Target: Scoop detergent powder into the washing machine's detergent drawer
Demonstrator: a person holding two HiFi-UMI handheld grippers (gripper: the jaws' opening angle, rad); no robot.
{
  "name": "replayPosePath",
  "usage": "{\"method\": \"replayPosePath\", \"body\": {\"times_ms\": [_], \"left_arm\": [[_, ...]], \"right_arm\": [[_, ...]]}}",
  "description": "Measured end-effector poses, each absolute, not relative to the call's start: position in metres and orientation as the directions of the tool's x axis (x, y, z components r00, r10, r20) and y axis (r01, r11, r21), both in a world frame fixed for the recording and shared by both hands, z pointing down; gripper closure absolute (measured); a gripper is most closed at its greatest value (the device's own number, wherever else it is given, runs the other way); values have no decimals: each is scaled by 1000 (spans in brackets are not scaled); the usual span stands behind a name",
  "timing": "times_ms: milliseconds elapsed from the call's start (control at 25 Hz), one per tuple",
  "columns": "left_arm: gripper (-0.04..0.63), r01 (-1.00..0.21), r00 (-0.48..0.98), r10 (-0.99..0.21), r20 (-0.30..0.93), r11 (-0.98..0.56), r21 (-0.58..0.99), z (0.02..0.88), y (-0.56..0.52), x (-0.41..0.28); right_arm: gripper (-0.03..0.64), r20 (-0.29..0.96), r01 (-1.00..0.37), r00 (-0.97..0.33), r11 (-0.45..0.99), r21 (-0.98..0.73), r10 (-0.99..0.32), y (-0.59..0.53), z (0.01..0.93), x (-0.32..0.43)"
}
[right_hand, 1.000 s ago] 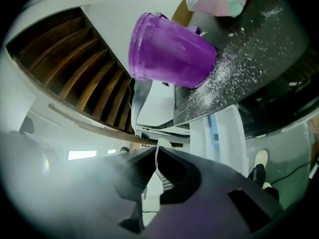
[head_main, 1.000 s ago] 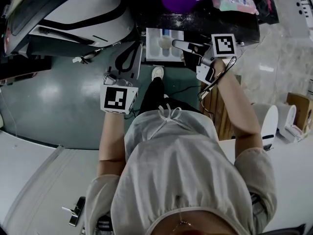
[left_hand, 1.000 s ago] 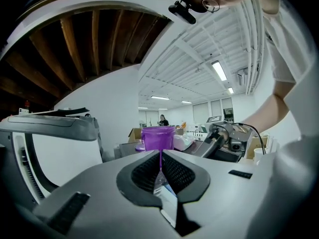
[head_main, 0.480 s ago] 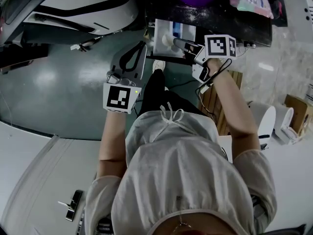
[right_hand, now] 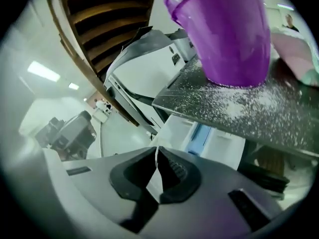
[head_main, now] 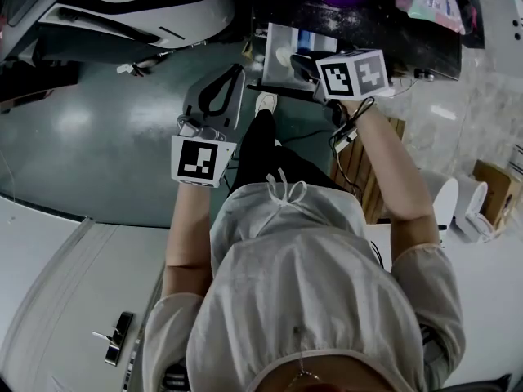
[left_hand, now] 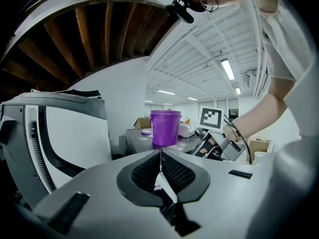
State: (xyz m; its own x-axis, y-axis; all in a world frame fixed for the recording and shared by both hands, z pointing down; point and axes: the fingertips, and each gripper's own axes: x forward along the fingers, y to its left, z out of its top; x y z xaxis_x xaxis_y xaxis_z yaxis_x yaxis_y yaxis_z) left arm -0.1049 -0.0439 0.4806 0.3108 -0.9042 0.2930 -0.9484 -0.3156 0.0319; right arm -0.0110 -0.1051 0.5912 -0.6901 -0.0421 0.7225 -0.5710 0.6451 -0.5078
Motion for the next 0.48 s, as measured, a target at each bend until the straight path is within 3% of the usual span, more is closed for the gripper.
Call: {"method": "replayPosePath", "body": {"times_ms": [480], "left_arm": [[566, -960, 273, -915, 297, -279, 25, 482, -23, -113]], "right_arm": [[606, 837, -369, -514, 929, -19, -187, -101, 592, -28]]}}
